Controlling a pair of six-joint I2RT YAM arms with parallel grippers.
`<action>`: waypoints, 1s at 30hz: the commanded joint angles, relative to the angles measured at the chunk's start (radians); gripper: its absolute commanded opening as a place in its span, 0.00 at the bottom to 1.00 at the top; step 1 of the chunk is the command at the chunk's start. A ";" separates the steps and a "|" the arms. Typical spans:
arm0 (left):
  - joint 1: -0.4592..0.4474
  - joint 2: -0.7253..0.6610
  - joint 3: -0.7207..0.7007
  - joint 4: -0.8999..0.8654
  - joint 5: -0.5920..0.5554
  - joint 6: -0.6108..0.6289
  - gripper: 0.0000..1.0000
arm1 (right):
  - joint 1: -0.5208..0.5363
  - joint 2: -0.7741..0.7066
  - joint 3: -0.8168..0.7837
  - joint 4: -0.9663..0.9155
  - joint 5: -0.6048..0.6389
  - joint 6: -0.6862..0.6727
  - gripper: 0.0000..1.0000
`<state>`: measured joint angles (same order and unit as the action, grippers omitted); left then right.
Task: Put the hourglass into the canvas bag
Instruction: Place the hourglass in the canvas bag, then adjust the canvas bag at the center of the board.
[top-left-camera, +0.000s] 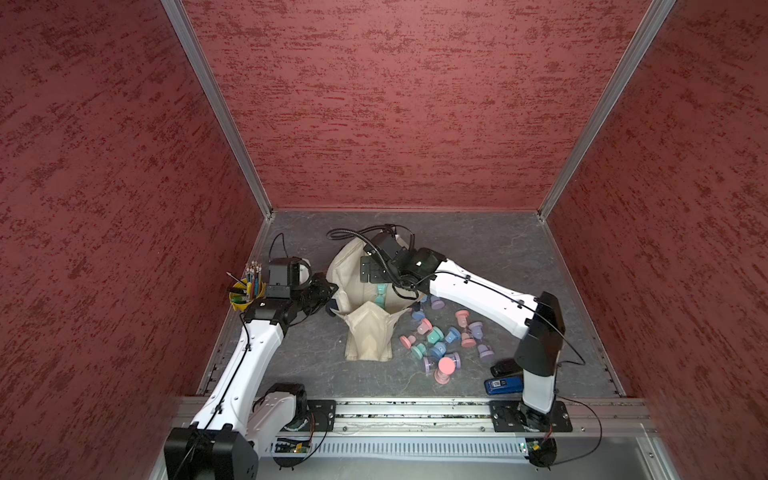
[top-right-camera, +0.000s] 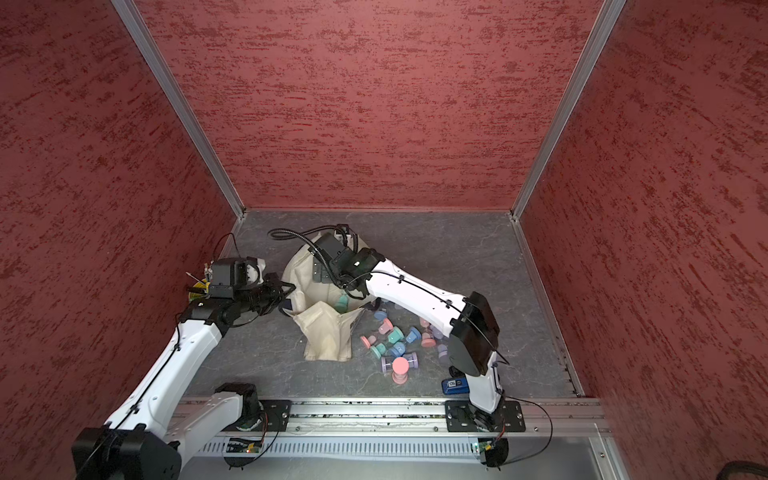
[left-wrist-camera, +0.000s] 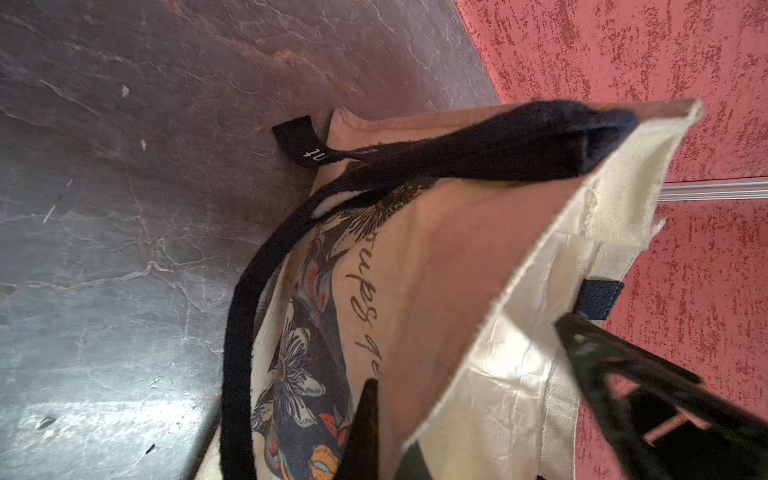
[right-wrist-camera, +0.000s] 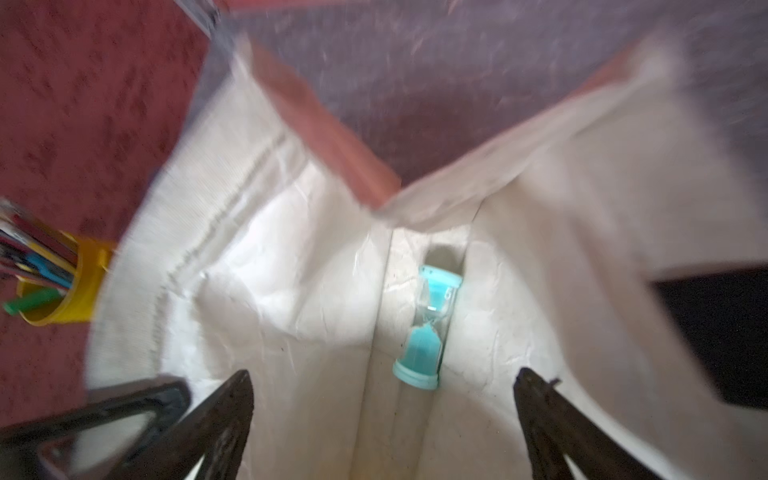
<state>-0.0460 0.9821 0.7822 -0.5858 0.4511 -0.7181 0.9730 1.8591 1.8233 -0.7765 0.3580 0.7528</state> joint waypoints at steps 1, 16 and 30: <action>0.001 -0.004 0.037 -0.014 0.001 0.001 0.13 | 0.012 -0.154 -0.090 0.020 0.197 0.049 0.95; 0.038 -0.056 0.047 -0.036 0.048 -0.024 0.35 | 0.068 -0.559 -0.615 -0.112 -0.034 0.141 0.72; 0.038 -0.059 0.045 -0.062 0.032 0.001 0.00 | 0.337 -0.626 -0.745 -0.296 -0.068 0.404 0.75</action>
<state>-0.0139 0.9333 0.8043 -0.6277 0.4938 -0.7368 1.2957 1.2598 1.0767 -0.9936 0.2852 1.0706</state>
